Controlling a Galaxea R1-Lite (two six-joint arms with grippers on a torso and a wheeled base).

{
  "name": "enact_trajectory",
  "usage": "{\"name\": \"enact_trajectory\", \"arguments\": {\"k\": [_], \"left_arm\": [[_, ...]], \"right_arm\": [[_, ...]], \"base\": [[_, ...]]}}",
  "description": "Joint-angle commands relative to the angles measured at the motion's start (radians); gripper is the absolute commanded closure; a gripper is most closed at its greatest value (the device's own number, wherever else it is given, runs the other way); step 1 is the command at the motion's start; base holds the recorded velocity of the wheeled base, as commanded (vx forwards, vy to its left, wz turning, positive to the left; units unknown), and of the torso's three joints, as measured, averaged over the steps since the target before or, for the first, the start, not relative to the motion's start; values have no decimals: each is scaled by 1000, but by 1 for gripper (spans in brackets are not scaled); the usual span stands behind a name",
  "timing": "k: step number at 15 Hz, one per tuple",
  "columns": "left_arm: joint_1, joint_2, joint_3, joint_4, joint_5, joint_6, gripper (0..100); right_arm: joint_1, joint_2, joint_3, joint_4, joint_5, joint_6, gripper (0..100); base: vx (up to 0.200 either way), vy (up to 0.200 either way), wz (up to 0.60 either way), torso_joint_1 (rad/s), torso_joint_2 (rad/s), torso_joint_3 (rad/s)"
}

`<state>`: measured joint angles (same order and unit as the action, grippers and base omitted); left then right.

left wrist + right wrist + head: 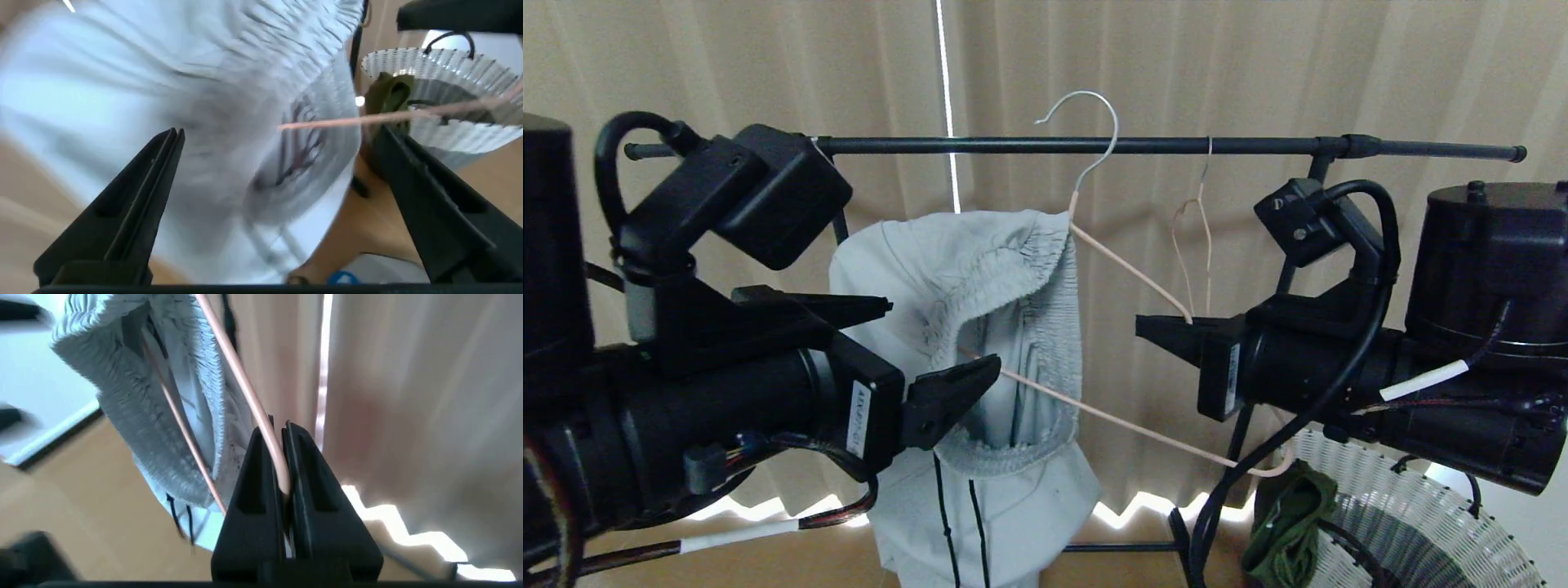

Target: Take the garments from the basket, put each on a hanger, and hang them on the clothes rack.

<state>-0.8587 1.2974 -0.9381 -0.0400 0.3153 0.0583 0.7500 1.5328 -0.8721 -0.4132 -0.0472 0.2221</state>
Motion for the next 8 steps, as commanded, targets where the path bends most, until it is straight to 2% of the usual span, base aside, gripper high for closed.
{"name": "enact_trajectory", "arguments": {"k": [1, 2, 3, 4, 6, 8], "left_arm": [[27, -72, 36, -54, -5, 44, 0], [41, -78, 44, -81, -9, 60, 0], [70, -78, 53, -147, -18, 117, 0], [122, -72, 67, -225, -65, 206, 0], [173, -53, 74, -248, -163, 279, 0], [205, -27, 78, -250, -193, 354, 0]], "right_arm": [[-41, -37, 47, 1, 10, -49, 100], [-47, -43, 58, 1, 17, -64, 100], [-51, -62, 81, 1, 41, -92, 100], [-51, -85, 97, -1, 96, -102, 100], [-51, -89, 114, -39, 129, -104, 100], [-51, -85, 127, -73, 135, -107, 100]], "base": [[0, 0, 0, 0, 0, 0], [0, 0, 0, 0, 0, 0], [0, 0, 0, 0, 0, 0], [0, 0, 0, 0, 0, 0], [0, 0, 0, 0, 0, 0], [0, 0, 0, 0, 0, 0]]}}
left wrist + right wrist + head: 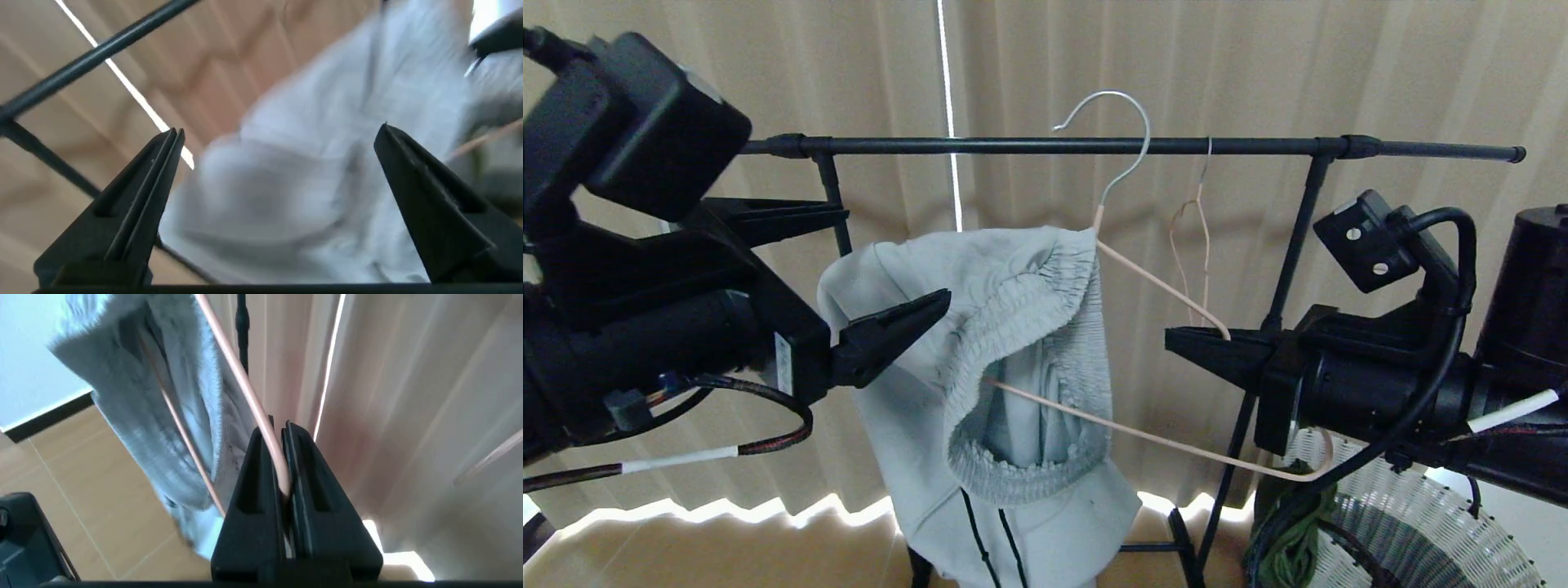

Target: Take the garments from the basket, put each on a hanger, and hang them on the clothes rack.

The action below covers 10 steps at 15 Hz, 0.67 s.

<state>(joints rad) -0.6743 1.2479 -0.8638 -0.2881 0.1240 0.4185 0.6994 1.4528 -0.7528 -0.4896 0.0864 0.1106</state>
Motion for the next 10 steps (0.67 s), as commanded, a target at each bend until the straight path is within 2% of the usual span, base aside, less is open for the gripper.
{"name": "enact_trajectory", "arguments": {"k": [1, 3, 7, 10], "left_arm": [[42, 50, 11, -3, -15, 78, 0], [59, 77, 16, -3, -41, 158, 0], [58, 124, 8, -11, -44, 186, 0], [58, 162, 14, -85, -46, 226, 0]], "right_arm": [[0, -2, 15, -1, 1, -12, 100], [6, -3, 43, -3, 6, -23, 100], [22, -17, 61, -12, 36, -52, 100], [65, -17, 92, -67, 64, -58, 100]], "base": [[0, 0, 0, 0, 0, 0], [0, 0, 0, 0, 0, 0], [0, 0, 0, 0, 0, 0], [0, 0, 0, 0, 0, 0]]}}
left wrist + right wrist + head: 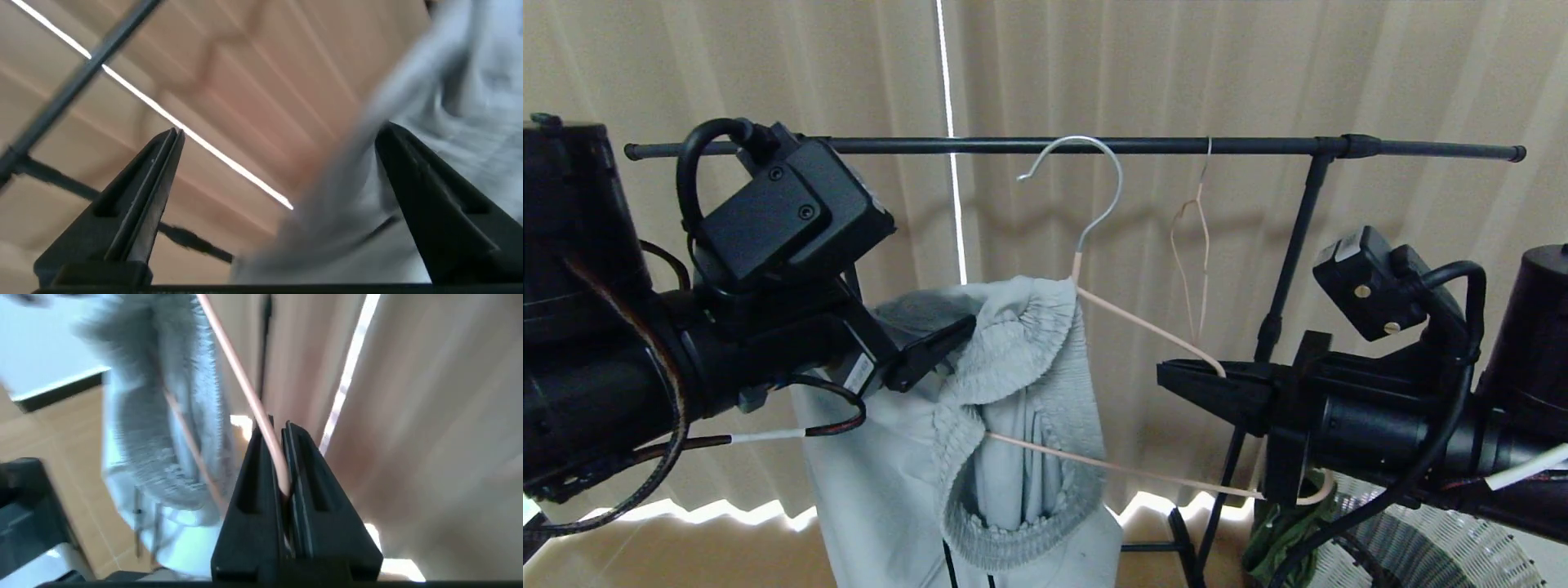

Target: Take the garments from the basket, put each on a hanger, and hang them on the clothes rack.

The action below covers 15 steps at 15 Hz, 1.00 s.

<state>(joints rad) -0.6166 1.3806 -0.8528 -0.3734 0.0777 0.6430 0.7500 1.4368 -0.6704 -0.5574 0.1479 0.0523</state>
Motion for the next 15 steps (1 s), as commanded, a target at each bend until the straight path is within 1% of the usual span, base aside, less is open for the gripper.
{"name": "enact_trajectory", "arguments": {"k": [1, 3, 5, 6, 15], "left_arm": [[0, 34, 3, -4, 1, 6, 0], [-3, 34, 4, -4, 1, 7, 0], [-3, 31, 6, -4, 1, 7, 0], [-3, 29, 6, -4, 1, 7, 100], [0, 26, 20, -4, 2, 4, 100]], "right_arm": [[25, -1, 18, -18, 13, -2, 100], [31, -3, 26, -35, 22, -37, 100], [32, -4, 29, -35, 27, -43, 100], [34, -4, 32, -36, 29, -43, 100], [34, -13, 37, -35, 27, -45, 100]], "base": [[0, 0, 0, 0, 0, 0], [0, 0, 0, 0, 0, 0], [0, 0, 0, 0, 0, 0], [0, 0, 0, 0, 0, 0], [0, 0, 0, 0, 0, 0]]}}
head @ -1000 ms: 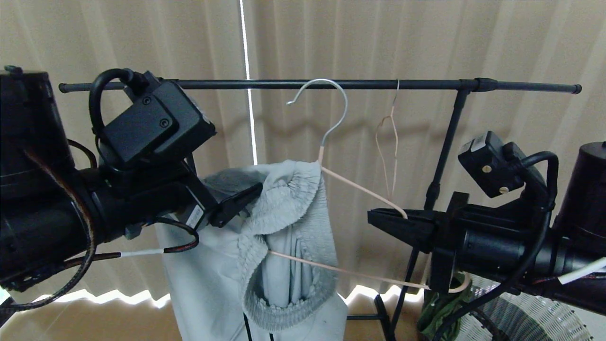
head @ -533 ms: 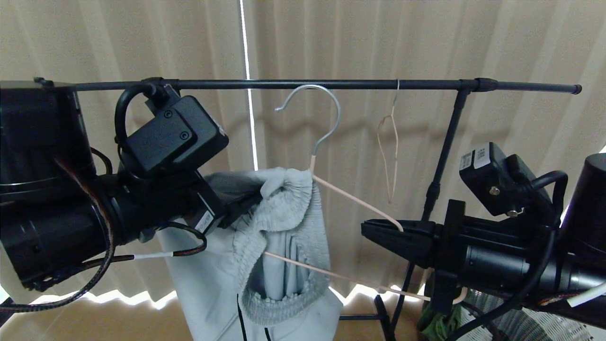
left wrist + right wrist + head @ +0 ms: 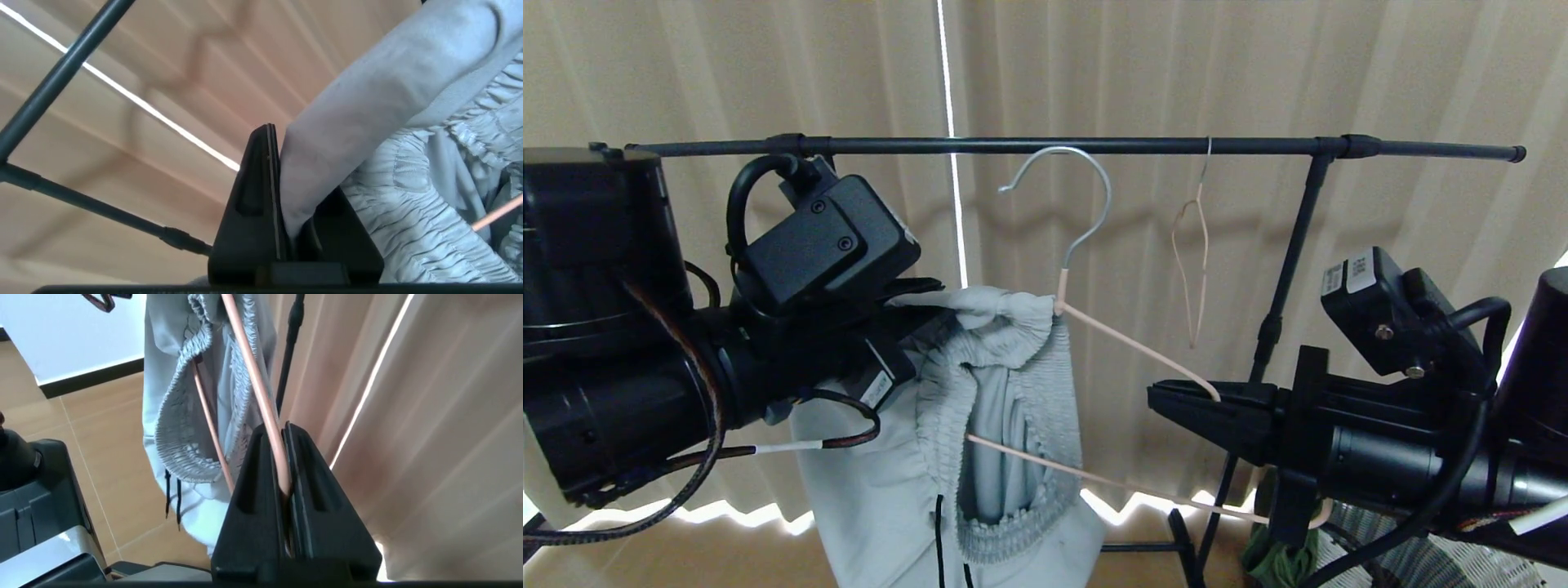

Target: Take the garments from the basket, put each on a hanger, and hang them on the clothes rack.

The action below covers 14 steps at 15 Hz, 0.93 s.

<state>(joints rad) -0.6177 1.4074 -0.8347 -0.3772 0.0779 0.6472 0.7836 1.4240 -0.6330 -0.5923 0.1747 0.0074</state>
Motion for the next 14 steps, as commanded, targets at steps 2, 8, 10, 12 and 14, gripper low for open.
{"name": "enact_trajectory", "arguments": {"k": [2, 8, 10, 12, 14], "left_arm": [[3, -13, 29, -11, 5, -4, 100], [61, -22, 92, -112, 184, -9, 100], [59, -18, 98, -112, 350, -51, 100], [59, -10, 94, -109, 431, -129, 100], [59, 4, 91, -111, 451, -245, 100]], "right_arm": [[0, -2, -1, 2, -1, -3, 100], [-89, -4, -8, -47, -12, -38, 0], [-129, 1, 18, -87, -14, -76, 0], [-132, 1, 42, -87, -18, -106, 0], [-132, 3, 50, -87, -30, -109, 0]], "base": [[0, 0, 0, 0, 0, 0], [0, 0, 0, 0, 0, 0], [0, 0, 0, 0, 0, 0], [0, 0, 0, 0, 0, 0], [0, 0, 0, 0, 0, 0]]}}
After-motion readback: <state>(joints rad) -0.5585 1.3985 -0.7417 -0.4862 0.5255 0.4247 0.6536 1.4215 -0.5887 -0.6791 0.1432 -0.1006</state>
